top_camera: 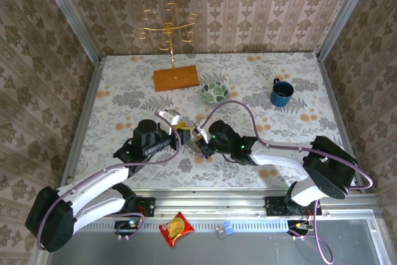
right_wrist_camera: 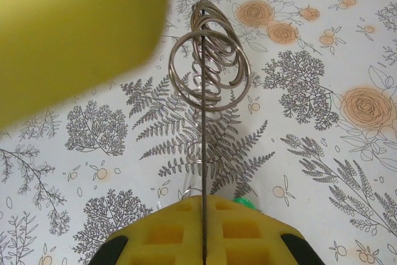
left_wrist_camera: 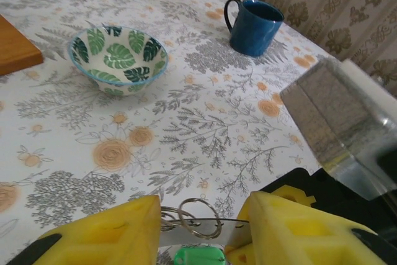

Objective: Put the keys on the keyring

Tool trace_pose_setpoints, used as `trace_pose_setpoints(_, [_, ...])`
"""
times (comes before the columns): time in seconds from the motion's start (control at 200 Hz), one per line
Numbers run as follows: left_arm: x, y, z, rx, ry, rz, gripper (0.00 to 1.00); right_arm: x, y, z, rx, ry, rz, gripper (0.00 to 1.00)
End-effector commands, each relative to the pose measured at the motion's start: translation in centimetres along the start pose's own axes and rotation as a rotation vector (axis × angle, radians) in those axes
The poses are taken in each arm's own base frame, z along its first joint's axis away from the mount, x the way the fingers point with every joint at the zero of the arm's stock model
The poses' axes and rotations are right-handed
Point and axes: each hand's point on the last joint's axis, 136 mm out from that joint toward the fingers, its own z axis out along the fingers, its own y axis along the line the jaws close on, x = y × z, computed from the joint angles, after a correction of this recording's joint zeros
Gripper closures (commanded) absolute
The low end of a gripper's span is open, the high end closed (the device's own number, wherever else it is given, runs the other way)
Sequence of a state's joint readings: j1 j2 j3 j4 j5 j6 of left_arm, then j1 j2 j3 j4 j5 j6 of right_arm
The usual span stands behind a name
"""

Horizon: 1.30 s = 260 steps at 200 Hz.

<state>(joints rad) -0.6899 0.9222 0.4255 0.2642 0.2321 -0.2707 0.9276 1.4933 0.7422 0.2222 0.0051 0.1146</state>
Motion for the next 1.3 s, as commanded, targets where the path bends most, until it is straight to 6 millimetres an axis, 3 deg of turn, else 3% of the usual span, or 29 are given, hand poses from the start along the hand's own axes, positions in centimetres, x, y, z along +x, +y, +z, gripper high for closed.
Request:
trace_pose_setpoints(0.0, [0.2, 0.0, -1.0, 0.023, 0.027, -0.04, 0.58, -3.1, 0.1, -1.0, 0.023, -0.064, -0.037, 1.0])
trace_pose_setpoints(0.28, [-0.1, 0.7, -2.0, 0.076, 0.114, -0.393, 0.6, -3.4, 0.0, -1.3, 0.052, -0.027, -0.058, 1.0])
trace_pose_setpoints(0.44, [-0.6, 0.9, -2.2, 0.054, 0.095, -0.69, 0.52, -3.6, 0.2, -1.1, 0.057, -0.025, -0.073, 1.0])
trace_pose_setpoints(0.605, [0.2, 1.3, -2.2, 0.038, 0.076, -0.913, 0.41, -3.9, 1.0, -0.9, 0.04, -0.017, -0.091, 1.0])
trace_pose_setpoints(0.79, [0.9, 1.5, -2.0, 0.011, 0.113, -0.984, 0.36, -4.4, 1.5, -1.0, 0.031, -0.018, -0.089, 1.0])
trace_pose_setpoints(0.99, [0.6, 1.2, -1.0, 0.057, 0.123, -1.027, 0.53, -4.2, 2.2, -0.6, 0.037, 0.01, -0.122, 1.0])
trace_pose_setpoints(1.295, [0.4, 1.2, -1.1, 0.057, 0.114, -1.046, 0.53, -4.1, 2.2, -0.2, 0.087, 0.034, -0.179, 1.0])
